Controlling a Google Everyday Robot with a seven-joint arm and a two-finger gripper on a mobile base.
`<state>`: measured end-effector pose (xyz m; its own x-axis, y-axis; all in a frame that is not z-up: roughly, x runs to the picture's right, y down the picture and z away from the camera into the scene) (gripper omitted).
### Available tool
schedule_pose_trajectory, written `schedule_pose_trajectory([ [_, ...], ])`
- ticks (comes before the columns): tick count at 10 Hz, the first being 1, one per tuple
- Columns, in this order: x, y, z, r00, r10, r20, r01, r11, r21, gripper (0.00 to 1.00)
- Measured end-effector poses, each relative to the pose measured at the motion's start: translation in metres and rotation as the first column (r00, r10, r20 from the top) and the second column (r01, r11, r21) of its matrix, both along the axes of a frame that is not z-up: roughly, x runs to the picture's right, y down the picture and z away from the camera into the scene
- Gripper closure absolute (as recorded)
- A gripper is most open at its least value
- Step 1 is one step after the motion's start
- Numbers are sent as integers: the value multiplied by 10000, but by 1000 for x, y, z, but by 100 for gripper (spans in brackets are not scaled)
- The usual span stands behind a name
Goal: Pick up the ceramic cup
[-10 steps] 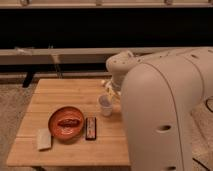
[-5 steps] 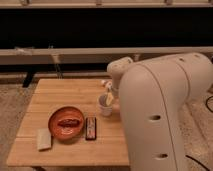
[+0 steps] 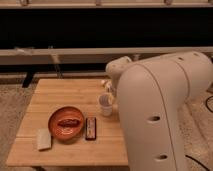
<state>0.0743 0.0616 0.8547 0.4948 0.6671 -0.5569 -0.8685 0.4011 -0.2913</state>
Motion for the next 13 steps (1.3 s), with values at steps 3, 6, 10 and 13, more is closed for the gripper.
schedule_pose_trajectory([
  [3, -6, -4, -8, 10000, -86, 19, 86, 10000, -1, 80],
  [6, -14, -21, -30, 9994, -305, 176, 303, 9995, 101, 82],
  [10, -27, -39, -52, 9976, -562, 394, 552, 9982, 245, 82],
  [13, -37, -50, -65, 9950, -837, 552, 817, 9960, 372, 82],
])
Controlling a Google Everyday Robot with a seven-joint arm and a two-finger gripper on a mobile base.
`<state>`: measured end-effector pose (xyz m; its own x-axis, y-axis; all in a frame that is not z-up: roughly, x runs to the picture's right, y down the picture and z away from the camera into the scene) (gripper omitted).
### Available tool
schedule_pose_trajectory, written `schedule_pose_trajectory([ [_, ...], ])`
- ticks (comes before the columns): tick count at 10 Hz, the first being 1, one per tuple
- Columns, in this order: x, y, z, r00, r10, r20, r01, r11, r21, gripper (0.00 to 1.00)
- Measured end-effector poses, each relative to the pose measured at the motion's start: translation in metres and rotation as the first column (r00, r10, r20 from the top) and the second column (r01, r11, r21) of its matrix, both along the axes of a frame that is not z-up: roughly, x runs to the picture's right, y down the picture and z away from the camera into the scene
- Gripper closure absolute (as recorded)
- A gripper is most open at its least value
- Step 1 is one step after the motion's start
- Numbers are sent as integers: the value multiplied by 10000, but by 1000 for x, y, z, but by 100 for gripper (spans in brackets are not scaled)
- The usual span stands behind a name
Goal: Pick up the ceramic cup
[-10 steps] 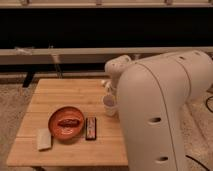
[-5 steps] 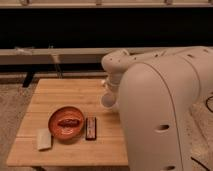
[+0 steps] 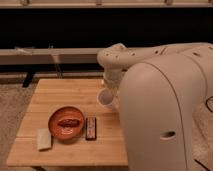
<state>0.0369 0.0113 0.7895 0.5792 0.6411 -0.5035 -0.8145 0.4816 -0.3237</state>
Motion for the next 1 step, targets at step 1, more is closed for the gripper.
schedule_pose_trajectory([
  [1, -3, -4, -5, 10000, -70, 40, 70, 10000, 26, 82],
])
